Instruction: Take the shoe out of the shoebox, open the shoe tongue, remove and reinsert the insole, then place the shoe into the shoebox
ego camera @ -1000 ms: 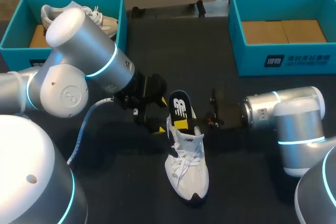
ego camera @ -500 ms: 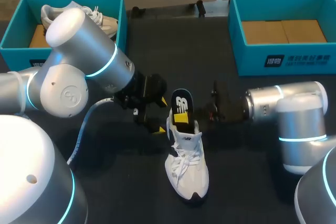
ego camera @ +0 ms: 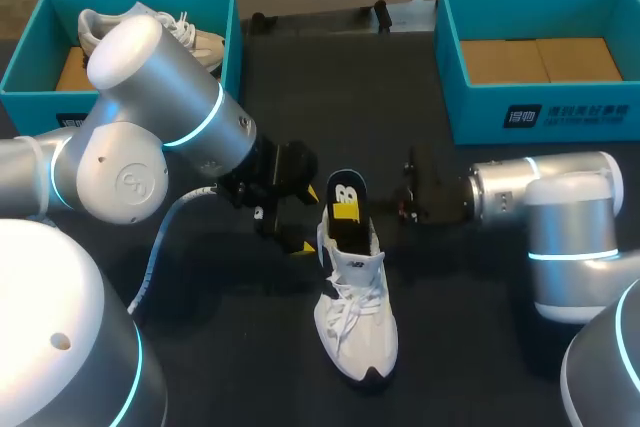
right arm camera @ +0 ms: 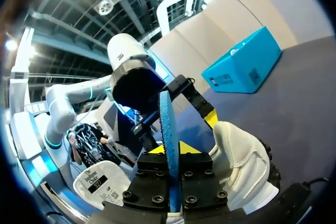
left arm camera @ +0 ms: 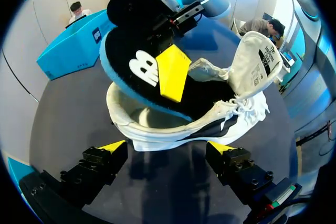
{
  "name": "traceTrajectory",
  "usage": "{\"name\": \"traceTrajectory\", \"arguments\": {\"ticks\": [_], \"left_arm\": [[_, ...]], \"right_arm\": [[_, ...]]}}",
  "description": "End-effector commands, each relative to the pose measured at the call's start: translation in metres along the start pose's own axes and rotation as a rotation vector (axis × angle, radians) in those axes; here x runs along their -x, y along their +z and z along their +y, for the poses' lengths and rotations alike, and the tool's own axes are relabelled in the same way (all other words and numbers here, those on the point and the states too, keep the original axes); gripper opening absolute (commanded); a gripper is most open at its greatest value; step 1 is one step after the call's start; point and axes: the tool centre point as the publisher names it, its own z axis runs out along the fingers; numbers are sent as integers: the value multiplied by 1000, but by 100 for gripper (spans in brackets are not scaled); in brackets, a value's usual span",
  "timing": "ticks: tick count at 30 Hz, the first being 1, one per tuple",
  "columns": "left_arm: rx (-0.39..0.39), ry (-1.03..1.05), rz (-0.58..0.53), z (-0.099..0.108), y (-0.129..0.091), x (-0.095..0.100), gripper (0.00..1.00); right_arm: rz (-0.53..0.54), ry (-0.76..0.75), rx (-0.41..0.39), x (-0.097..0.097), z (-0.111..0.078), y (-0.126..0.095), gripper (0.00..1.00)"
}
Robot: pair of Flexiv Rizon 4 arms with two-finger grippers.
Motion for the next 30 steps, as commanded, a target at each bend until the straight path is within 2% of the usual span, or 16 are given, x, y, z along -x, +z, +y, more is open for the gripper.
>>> {"name": "traceTrajectory", "arguments": {"ticks": [1,9,14,15,16,20,25,30], "left_arm": [[0,0,-3,0,1,-1,100],[0,0,-3,0,1,-1,100],[0,0,-3,0,1,-1,100],[0,0,-3,0,1,-1,100],[0,0,-3,0,1,-1,100],[0,0,-3,0,1,-1,100],[0,0,-3,0,1,-1,100],[0,0,-3,0,1,-1,100]], "right_arm": [[-3,30,-14,2,-8,4,0],[-35,97,-7,-7,-32,1,0],[-43,105,-7,-10,-36,0,0],[-45,99,-6,-10,-35,0,7],[-42,91,-4,-11,-34,0,21],[-43,43,1,-13,-25,0,43],[-45,-16,13,-17,-14,-3,45],[-42,-45,17,-14,-5,-4,42]]}}
